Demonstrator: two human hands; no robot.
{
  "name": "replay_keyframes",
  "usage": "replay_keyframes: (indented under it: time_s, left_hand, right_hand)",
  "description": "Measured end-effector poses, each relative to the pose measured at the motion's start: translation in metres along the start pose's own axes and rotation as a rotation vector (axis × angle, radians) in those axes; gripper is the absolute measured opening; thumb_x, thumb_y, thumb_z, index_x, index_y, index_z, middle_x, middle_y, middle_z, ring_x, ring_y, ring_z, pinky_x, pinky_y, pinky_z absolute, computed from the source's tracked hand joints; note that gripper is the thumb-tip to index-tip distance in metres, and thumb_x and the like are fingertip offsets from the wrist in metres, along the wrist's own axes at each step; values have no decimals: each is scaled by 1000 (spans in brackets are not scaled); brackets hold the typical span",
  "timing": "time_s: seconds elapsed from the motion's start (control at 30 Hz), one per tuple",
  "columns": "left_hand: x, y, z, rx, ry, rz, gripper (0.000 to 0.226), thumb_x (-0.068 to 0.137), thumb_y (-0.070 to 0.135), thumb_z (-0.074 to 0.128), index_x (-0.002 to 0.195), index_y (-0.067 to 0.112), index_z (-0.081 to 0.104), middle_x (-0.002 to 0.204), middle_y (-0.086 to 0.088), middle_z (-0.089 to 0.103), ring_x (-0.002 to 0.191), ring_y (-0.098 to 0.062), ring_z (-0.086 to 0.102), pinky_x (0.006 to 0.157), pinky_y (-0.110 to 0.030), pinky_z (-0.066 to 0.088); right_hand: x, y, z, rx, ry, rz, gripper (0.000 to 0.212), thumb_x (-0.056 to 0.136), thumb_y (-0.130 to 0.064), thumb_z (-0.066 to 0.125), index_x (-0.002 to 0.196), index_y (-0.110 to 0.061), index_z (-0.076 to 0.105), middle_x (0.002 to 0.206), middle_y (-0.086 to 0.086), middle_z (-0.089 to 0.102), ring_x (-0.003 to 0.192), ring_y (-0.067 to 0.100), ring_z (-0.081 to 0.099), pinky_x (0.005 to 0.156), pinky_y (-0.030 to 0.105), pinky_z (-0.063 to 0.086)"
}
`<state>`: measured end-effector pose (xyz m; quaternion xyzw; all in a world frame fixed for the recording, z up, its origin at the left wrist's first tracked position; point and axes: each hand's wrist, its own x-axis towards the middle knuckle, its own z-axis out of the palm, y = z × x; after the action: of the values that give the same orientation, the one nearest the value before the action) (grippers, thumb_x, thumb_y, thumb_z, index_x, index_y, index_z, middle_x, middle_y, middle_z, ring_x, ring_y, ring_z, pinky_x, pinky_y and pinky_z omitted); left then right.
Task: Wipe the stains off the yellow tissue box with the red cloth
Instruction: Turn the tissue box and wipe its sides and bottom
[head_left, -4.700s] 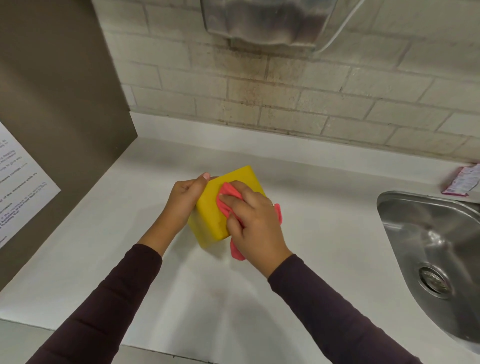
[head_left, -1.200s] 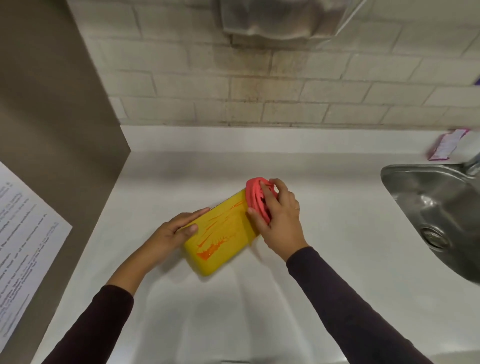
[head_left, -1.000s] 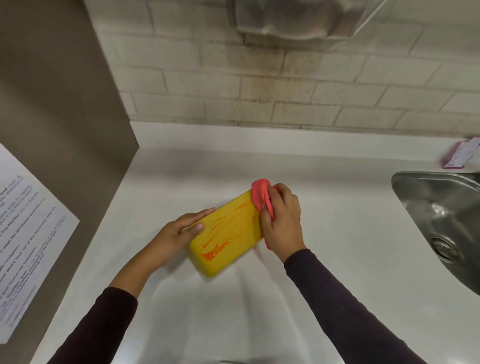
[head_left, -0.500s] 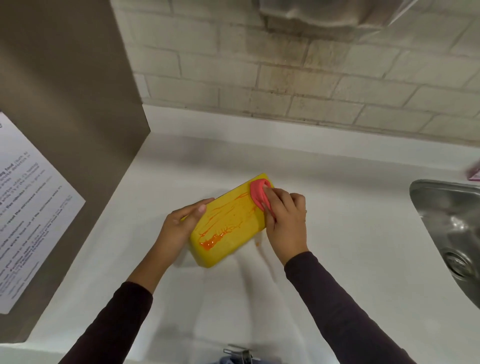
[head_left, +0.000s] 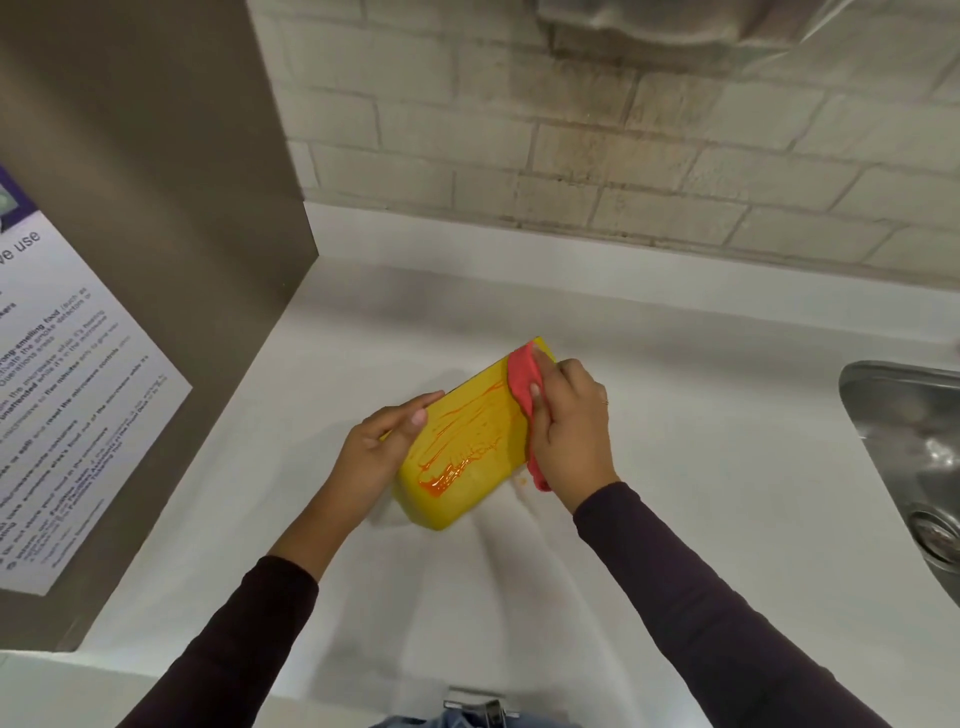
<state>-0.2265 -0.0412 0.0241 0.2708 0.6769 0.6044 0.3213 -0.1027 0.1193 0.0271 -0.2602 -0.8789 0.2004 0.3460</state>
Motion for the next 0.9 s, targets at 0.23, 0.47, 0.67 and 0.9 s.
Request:
replay_keyframes:
  time_s: [0.23,0.47,0.67,0.9]
  left_hand:
    - [1,0,2,10,28,-11,25,88,37,50,110,37,63,119,4,64,111,-8,59,87,-19,48]
    - [-3,-2,8,80,-6,19,24,91,32,49,104,48,61,112,12,60,108,-3,57,86,-19,45]
    - [-4,-1,8,54,22,2,23,86,42,48,104,47,62,115,10,61,108,-3,57,82,-17,45]
    - [-3,-2,7,84,3,-5,22,92,33,49,105,48,60,116,9,61,110,-6,57,88,-20,45]
  right_hand:
    - [-24,20,-21,-144,-142,-205,42,85,-5,44,124,-8,58,79,12,51,68,28,52,72,37,37]
    - [1,1,-5,40,16,131,37,89,-2,51,125,-11,57,88,13,51,75,30,49,76,36,40]
    - [-16,-10,-2,-13,-116,-68,37,93,-20,46,127,-8,55,89,14,54,76,29,50,77,32,35]
    - [-12,19,-16,-70,-64,-10,32,90,-18,54,120,-6,61,81,13,51,67,29,50,74,36,40]
